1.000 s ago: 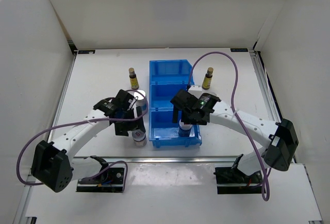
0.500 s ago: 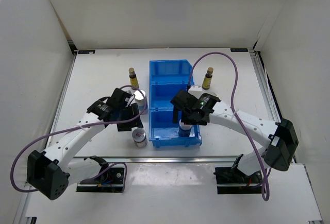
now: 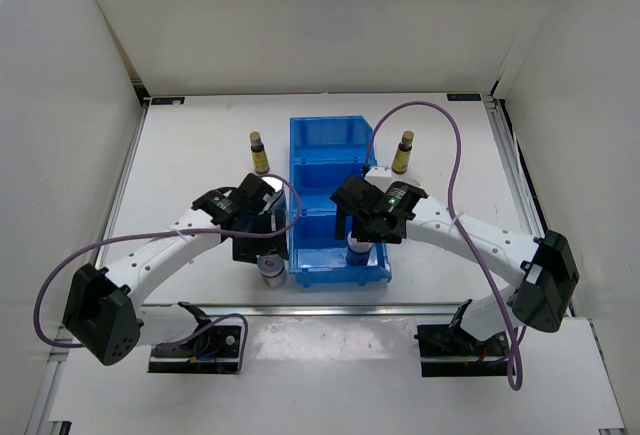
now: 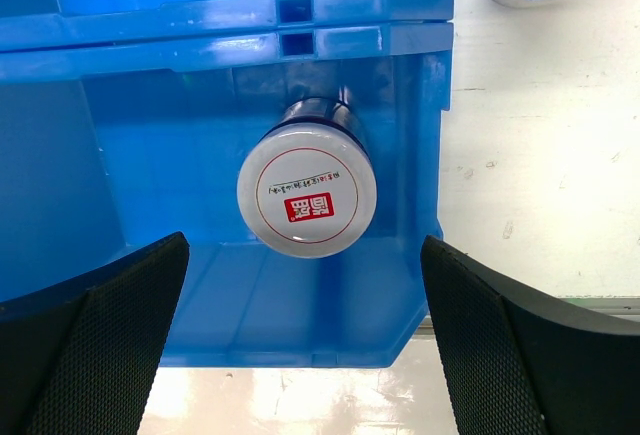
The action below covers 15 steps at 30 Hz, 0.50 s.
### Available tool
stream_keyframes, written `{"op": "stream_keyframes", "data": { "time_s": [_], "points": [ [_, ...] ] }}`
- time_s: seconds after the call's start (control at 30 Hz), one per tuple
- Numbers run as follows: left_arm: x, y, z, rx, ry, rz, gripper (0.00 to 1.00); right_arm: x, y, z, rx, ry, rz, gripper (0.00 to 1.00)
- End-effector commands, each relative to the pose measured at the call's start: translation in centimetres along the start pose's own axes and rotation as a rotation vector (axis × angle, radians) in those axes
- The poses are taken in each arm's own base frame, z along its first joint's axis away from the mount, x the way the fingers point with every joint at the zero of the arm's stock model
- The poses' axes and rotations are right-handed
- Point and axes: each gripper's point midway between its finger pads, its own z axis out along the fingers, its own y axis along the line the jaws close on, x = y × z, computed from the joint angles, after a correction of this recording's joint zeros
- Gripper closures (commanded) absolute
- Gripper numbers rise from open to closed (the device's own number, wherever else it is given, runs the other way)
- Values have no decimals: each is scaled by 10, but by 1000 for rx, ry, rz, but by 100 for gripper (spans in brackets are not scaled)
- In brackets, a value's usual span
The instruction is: Organize the condiment bottles
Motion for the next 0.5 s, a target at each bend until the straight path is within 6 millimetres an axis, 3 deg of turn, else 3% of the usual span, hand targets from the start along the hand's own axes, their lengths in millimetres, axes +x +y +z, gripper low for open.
{"op": "stream_keyframes", "data": {
  "time_s": [0.0,0.23,0.33,0.37,0.47],
  "points": [
    [1,4,8,-45,18,9,14,-6,-2,-3,0,-40,28,0],
    [10,4,15,-65,45,38,24,-7,-2,-5,-7,-45,31,0],
    [6,5,11,-67,12,29,45,-5,-4,-3,0,-40,37,0],
    [1,3,0,-55,-24,31,56,-6,-4,-6,-8,-46,41,0],
    [-23,-1,-35,-74,-157,4,63,-10,-13,-9,9,-87,77,0]
  ]
}}
